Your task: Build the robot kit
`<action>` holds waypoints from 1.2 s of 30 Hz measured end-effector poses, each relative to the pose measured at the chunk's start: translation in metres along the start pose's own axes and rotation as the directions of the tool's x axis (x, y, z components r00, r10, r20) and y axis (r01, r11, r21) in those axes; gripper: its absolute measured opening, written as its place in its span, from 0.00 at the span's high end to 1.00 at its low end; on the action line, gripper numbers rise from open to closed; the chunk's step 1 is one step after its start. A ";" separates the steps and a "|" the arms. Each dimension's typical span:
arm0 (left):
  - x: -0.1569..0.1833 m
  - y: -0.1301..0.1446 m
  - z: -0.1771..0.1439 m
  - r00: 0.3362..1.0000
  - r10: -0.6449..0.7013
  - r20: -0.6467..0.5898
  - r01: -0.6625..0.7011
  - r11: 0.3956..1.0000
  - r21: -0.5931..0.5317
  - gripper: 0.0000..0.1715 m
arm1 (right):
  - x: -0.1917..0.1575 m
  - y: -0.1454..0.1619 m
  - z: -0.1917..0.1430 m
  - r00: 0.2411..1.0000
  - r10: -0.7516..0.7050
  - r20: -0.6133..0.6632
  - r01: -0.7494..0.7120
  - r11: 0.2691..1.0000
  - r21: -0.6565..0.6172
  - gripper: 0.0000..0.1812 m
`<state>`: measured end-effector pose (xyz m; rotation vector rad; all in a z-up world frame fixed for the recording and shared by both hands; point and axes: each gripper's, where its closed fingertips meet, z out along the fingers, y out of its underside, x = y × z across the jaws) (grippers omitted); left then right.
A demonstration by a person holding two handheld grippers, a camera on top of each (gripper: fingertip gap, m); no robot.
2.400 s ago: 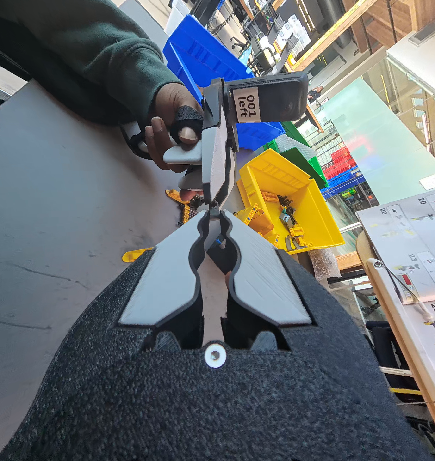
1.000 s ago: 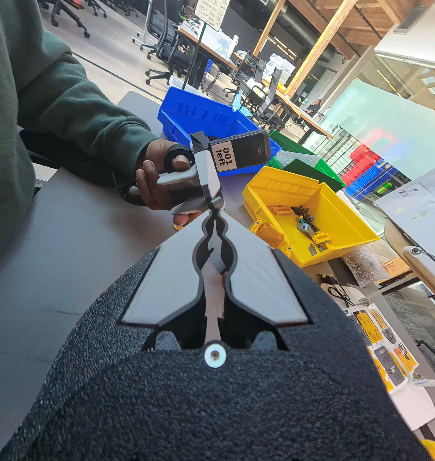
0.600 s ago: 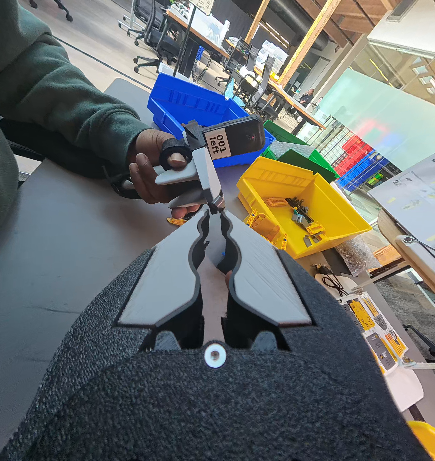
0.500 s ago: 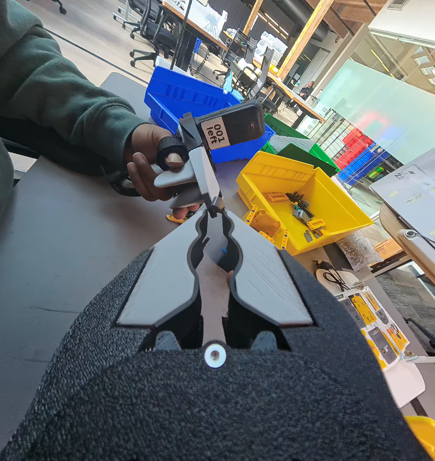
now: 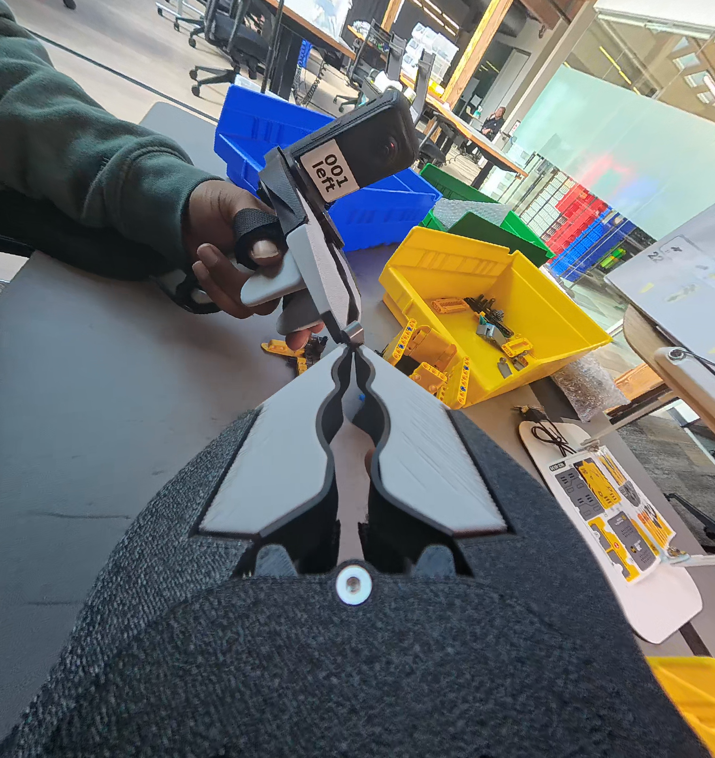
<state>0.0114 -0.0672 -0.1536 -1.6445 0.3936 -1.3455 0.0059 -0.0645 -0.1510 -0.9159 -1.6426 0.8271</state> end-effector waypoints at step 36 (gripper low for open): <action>0.016 0.005 0.003 0.961 -0.188 -0.205 0.185 0.982 -0.034 0.91 | -0.013 -0.007 0.000 0.966 -0.256 -0.038 0.253 0.965 -0.073 0.96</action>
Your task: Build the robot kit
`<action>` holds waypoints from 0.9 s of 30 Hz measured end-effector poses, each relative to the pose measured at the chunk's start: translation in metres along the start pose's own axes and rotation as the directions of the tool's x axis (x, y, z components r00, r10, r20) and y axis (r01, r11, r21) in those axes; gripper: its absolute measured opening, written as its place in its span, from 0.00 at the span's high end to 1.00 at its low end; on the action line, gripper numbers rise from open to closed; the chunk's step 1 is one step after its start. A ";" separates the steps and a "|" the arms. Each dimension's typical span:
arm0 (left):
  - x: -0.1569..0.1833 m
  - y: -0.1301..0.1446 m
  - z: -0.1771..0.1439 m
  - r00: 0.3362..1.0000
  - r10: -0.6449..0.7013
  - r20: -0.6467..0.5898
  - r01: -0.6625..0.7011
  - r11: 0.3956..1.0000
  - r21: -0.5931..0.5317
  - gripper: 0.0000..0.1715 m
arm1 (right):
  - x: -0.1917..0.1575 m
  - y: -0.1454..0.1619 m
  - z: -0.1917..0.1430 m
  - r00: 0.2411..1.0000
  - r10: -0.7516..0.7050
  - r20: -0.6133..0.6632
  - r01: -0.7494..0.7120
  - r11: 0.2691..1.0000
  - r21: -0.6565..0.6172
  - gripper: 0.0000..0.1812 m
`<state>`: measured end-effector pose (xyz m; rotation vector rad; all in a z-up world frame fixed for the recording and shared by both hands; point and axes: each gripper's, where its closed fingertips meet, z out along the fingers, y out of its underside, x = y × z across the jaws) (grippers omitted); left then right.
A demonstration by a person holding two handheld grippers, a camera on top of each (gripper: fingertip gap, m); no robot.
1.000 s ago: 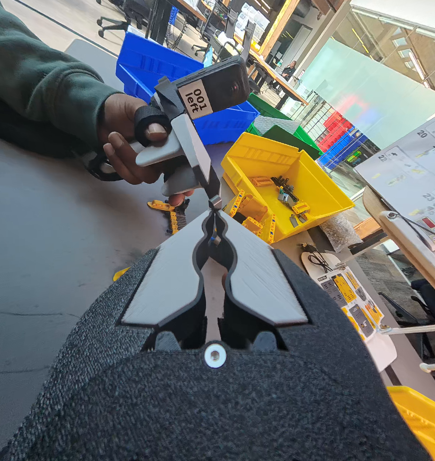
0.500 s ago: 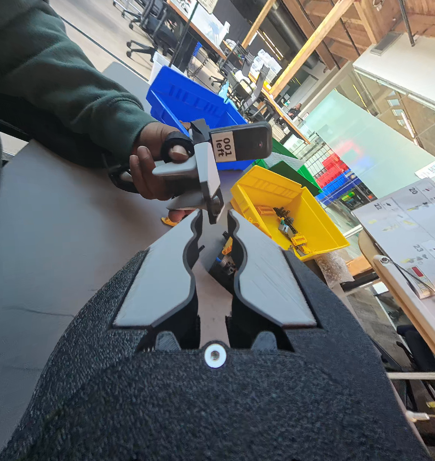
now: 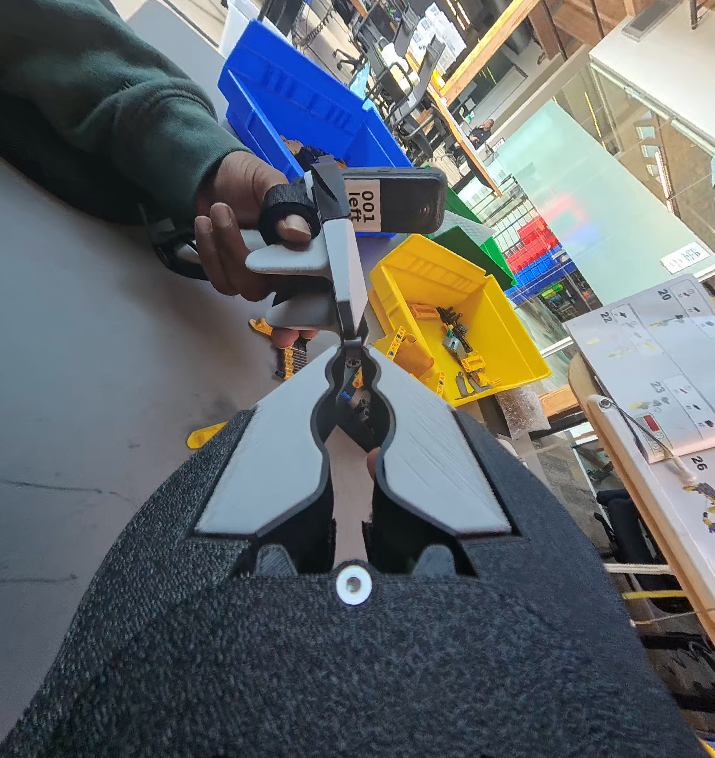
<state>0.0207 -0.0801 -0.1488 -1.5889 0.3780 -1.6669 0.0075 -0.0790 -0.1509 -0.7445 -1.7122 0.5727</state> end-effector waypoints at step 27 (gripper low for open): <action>-0.010 -0.015 -0.014 0.998 -0.017 0.058 0.014 0.998 0.056 0.91 | -0.056 0.123 -0.006 0.798 0.470 0.376 -0.238 0.821 -0.519 0.95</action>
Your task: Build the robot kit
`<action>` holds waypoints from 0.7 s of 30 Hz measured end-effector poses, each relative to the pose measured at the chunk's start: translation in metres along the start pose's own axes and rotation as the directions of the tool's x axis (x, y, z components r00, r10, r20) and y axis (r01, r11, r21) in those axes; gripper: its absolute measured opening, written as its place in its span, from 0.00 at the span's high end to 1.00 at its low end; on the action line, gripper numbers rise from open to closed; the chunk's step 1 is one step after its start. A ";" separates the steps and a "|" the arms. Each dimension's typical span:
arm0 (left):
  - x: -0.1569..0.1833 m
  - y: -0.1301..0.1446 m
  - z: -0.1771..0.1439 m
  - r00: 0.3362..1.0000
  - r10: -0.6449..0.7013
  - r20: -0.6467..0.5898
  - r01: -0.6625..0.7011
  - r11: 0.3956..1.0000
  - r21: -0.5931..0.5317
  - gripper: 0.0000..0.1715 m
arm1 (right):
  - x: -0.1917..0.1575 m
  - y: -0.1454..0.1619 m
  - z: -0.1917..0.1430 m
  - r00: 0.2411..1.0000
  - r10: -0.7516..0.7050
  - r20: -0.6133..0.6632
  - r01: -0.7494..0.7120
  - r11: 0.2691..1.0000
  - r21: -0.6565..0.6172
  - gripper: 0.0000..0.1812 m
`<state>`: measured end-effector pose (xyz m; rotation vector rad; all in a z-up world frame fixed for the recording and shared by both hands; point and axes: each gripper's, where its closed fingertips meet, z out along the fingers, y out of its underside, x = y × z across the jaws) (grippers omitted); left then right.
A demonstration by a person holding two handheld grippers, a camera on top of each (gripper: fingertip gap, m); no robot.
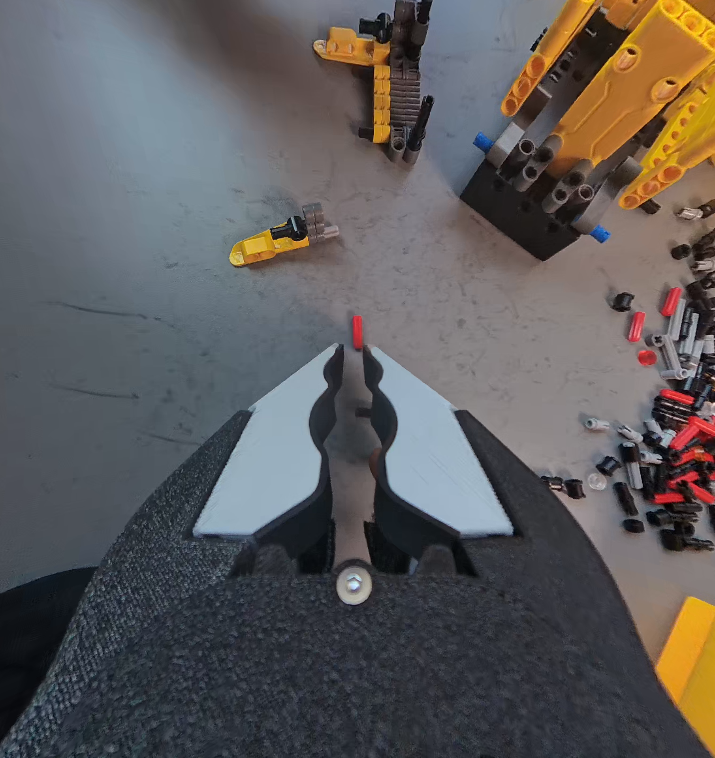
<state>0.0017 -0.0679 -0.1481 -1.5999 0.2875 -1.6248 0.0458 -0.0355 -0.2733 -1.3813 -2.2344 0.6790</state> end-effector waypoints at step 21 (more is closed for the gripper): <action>0.003 -0.001 -0.003 0.999 -0.003 -0.032 0.003 1.000 0.008 0.92 | 0.004 -0.063 -0.023 0.997 0.074 -0.034 -0.060 0.944 0.324 0.99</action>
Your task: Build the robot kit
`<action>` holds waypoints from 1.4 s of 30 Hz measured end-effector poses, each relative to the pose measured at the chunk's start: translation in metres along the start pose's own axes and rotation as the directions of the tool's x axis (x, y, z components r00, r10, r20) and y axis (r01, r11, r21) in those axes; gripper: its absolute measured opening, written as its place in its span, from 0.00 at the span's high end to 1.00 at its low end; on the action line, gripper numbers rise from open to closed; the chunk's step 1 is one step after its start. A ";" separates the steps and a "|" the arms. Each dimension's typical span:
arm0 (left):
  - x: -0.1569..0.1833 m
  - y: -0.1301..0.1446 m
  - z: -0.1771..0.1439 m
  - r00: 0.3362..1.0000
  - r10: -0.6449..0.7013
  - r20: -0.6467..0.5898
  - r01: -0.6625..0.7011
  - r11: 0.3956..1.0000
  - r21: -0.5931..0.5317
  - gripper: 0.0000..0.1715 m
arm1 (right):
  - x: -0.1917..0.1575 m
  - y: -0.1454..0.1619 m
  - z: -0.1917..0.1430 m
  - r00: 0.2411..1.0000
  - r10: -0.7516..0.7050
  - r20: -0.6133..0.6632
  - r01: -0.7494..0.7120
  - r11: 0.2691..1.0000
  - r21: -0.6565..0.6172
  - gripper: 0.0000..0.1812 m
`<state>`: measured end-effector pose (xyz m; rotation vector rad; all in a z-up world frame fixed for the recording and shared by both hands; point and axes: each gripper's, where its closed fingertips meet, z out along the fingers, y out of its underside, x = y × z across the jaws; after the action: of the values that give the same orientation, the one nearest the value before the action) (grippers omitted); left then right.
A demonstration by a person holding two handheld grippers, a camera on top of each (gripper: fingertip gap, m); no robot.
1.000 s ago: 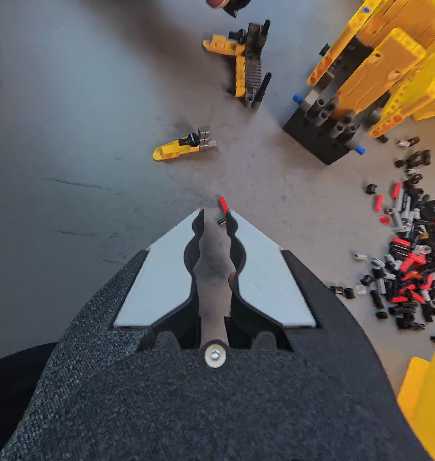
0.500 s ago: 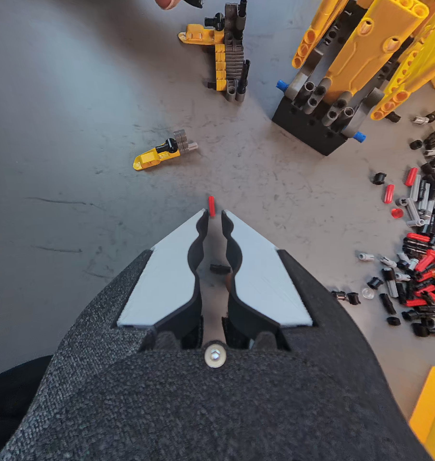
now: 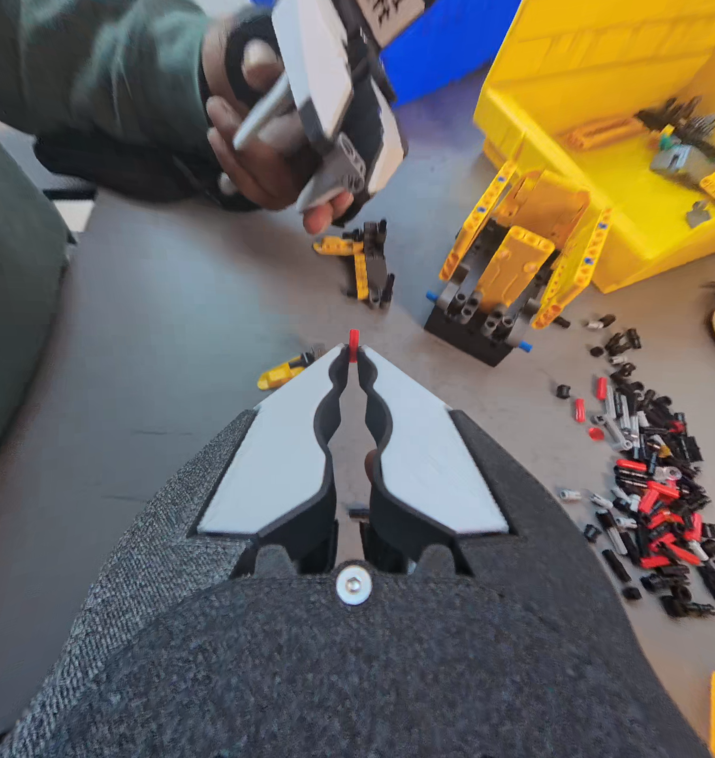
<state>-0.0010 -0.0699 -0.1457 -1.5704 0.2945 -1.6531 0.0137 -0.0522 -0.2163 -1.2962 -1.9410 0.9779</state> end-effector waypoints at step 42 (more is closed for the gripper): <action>-0.002 0.051 0.000 0.759 0.651 -0.017 -0.605 0.695 -0.387 0.92 | -0.037 -0.035 -0.009 0.968 0.174 0.180 -0.201 0.969 0.144 0.99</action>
<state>0.0188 -0.1015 -0.1811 -1.5779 1.0179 -0.9792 0.0167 -0.0932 -0.1853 -1.3603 -1.8383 1.3477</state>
